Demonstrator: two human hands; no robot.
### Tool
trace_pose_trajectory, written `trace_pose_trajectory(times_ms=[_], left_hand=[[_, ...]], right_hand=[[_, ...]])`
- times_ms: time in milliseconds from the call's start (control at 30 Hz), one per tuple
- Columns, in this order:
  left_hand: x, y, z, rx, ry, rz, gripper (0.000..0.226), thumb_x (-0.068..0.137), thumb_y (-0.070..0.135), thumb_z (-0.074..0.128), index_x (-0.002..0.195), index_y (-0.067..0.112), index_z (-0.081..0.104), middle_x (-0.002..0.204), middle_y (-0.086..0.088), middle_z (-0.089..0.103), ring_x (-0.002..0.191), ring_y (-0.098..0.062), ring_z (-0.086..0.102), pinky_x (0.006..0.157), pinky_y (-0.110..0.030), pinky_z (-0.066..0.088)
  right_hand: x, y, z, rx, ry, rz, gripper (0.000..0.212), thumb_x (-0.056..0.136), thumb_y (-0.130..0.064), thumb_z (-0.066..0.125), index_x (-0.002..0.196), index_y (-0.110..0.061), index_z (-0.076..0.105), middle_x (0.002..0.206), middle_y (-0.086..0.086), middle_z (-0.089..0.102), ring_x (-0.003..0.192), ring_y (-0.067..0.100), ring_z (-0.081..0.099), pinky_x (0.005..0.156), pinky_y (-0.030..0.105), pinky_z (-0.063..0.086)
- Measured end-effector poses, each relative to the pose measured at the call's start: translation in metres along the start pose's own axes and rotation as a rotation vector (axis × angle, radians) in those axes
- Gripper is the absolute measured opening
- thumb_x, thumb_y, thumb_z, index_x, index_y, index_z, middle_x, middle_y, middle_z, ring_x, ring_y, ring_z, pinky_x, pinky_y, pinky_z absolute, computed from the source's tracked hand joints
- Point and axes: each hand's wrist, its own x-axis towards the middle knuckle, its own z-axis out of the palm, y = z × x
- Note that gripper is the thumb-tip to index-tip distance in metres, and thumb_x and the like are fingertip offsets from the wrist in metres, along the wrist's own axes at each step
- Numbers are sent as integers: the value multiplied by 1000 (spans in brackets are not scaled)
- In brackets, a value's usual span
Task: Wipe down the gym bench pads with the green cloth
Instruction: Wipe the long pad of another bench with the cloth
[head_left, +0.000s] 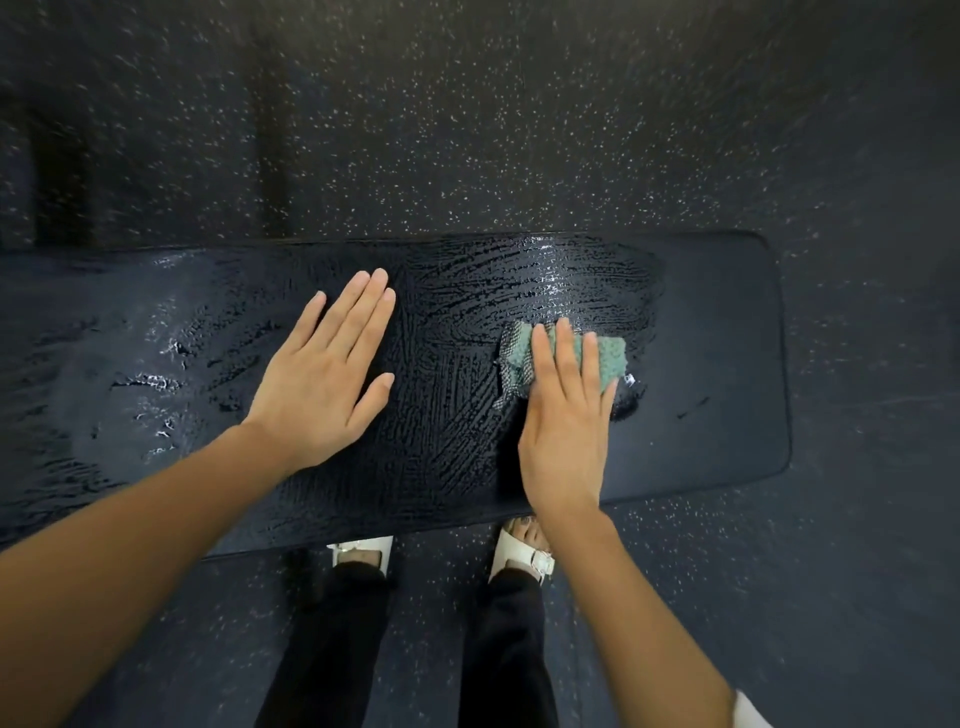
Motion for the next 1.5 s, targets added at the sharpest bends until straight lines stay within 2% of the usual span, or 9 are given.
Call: trace_pose_trajectory(times_ms=[167, 300, 433, 600, 733, 867, 1133, 1333, 1500], left_hand=[[0, 6, 1, 12, -4, 15, 69, 102, 42, 20, 157, 2, 9, 166, -13, 5, 154, -26, 4, 124, -46, 10], [1, 15, 1, 25, 0, 10, 69, 102, 40, 21, 157, 1, 10, 166, -15, 6, 154, -27, 5, 124, -45, 9], [2, 25, 3, 22, -2, -14, 69, 101, 40, 22, 157, 0, 10, 166, -15, 6, 154, -27, 4, 125, -45, 8], [3, 30, 3, 13, -2, -24, 69, 100, 40, 23, 156, 0, 13, 166, -15, 7, 154, -27, 6, 124, -46, 9], [3, 31, 1, 13, -7, -40, 70, 99, 39, 24, 156, 1, 14, 166, -15, 10, 154, -26, 8, 124, -46, 12], [2, 32, 1, 10, -5, -48, 70, 99, 39, 25, 157, 2, 14, 166, -13, 10, 154, -26, 8, 124, -45, 10], [2, 35, 2, 9, -15, -88, 70, 98, 39, 26, 158, 5, 12, 167, -11, 8, 154, -24, 7, 124, -44, 11], [2, 41, 3, 9, -1, -138, 69, 98, 38, 25, 158, 6, 13, 166, -10, 9, 154, -24, 8, 124, -44, 10], [2, 45, 4, -9, 17, -170, 68, 98, 37, 25, 158, 6, 13, 166, -9, 10, 154, -24, 10, 123, -44, 11]], right_hand=[[-38, 11, 2, -24, -12, -47, 78, 92, 1, 49, 156, -29, 15, 163, -10, 8, 151, 13, -7, 121, 45, 0], [-80, 23, 2, -47, -43, -102, 85, 87, 5, 53, 156, -28, 15, 164, -8, 10, 152, 17, -1, 121, 42, -3], [-91, 35, -5, -74, -118, -172, 104, 75, 4, 72, 156, -28, 15, 163, -6, 16, 151, 19, 6, 120, 43, 2], [-63, 47, -13, -64, -108, -215, 77, 89, -3, 46, 155, -30, 17, 163, -11, 11, 151, 16, 6, 120, 44, 8], [-14, 52, -19, -23, -79, -144, 78, 90, 2, 52, 154, -31, 20, 162, -12, 13, 151, 14, 2, 120, 49, 10], [27, 48, -23, 17, -89, -102, 66, 99, -3, 43, 155, -30, 21, 162, -12, 10, 150, 11, -4, 120, 46, 2], [-8, 64, -25, -5, -116, -168, 56, 101, -21, 24, 156, -28, 17, 164, -9, 9, 151, 13, -5, 120, 48, 7], [-70, 87, -28, -58, -157, -221, 61, 97, -20, 28, 156, -28, 16, 164, -9, 9, 151, 17, 0, 120, 45, 6], [-66, 92, -26, -62, -148, -267, 86, 86, 2, 60, 155, -27, 18, 163, -7, 16, 151, 18, 2, 118, 45, 6]])
